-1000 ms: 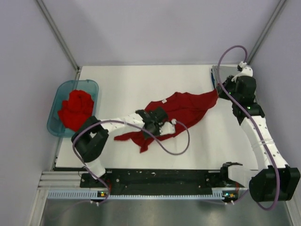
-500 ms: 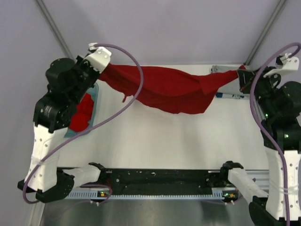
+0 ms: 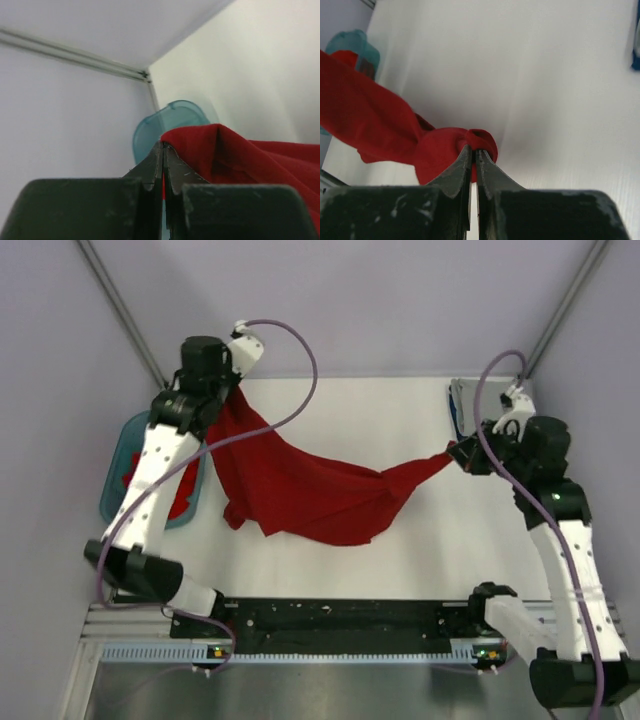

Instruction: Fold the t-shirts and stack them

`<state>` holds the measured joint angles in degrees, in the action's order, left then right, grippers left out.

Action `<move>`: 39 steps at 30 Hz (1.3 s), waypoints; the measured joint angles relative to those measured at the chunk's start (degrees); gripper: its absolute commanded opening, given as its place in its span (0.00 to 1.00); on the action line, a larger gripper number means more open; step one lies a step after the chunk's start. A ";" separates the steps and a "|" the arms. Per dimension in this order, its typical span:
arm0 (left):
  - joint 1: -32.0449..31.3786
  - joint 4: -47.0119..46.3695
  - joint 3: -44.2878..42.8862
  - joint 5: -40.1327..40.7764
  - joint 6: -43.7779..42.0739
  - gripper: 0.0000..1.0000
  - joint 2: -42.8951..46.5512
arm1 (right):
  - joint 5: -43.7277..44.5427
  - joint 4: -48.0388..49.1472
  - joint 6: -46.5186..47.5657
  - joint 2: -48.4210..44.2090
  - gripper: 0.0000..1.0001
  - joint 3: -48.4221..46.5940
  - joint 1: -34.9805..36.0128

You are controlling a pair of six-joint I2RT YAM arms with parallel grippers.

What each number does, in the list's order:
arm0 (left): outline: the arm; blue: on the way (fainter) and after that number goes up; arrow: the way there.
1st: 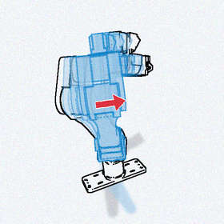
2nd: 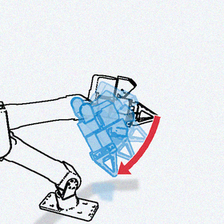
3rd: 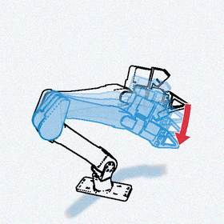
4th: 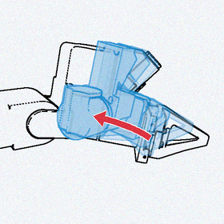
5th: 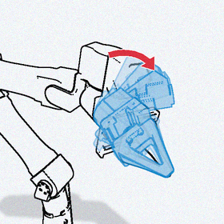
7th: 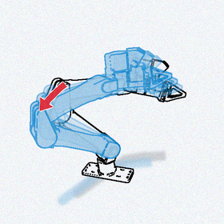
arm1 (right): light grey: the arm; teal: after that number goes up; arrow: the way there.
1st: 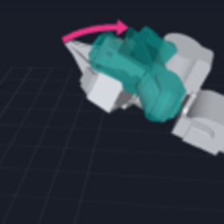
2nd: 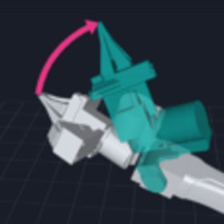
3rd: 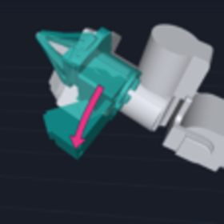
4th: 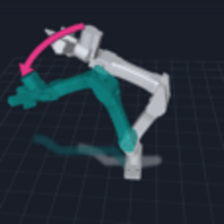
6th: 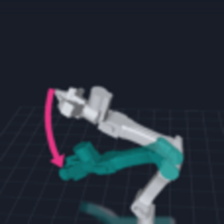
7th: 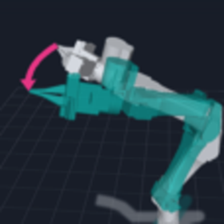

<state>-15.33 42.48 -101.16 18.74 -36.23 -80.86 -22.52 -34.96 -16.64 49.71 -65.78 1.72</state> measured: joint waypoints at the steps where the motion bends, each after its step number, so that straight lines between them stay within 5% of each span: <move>1: 0.02 -0.87 0.55 -0.13 0.31 0.00 -2.69 | -0.44 0.57 -0.63 0.87 0.00 2.67 0.00; 4: 0.04 -4.35 0.66 -0.22 1.66 0.00 -15.56 | -0.98 4.44 -3.17 5.70 0.00 13.33 -0.02; 6: -0.02 -5.51 -0.39 -0.17 2.34 0.29 -24.20 | -0.42 6.71 -4.57 8.61 0.00 19.08 -0.02; 8: -0.04 -5.62 -2.60 0.07 2.91 0.54 -31.69 | 1.09 8.59 -5.60 12.39 0.29 22.91 -0.11; 10: -0.02 -5.42 -5.92 0.61 3.87 0.60 -39.34 | 2.47 10.21 -6.67 16.28 0.43 24.17 -0.63; 14: -0.20 -4.07 -9.07 0.68 4.74 0.65 -44.94 | 5.01 13.51 -6.43 23.45 0.53 23.63 -4.02; 18: -0.79 -3.85 -6.86 -1.86 4.66 0.66 -40.89 | 9.66 12.55 -4.37 23.89 0.58 20.57 -3.52; 25: -4.63 -0.37 11.74 -21.59 -2.10 0.63 -14.71 | 17.49 12.72 2.19 21.86 0.47 14.34 10.75; 27: -5.99 0.87 17.29 -27.17 -4.87 0.62 -8.81 | 18.03 12.55 3.78 24.20 0.35 13.09 15.80; 29: -6.95 1.95 23.23 -31.61 -7.37 0.61 -5.20 | 18.21 12.33 5.09 29.38 0.37 11.08 20.02; 39: -9.29 0.81 37.88 -34.95 -8.61 0.61 -9.29 | 24.30 7.39 5.55 48.61 0.39 -0.28 25.66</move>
<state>-24.62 43.29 -63.29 -16.21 -44.84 -90.15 1.78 -27.57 -11.09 98.32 -66.06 27.38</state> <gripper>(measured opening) 0.603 0.409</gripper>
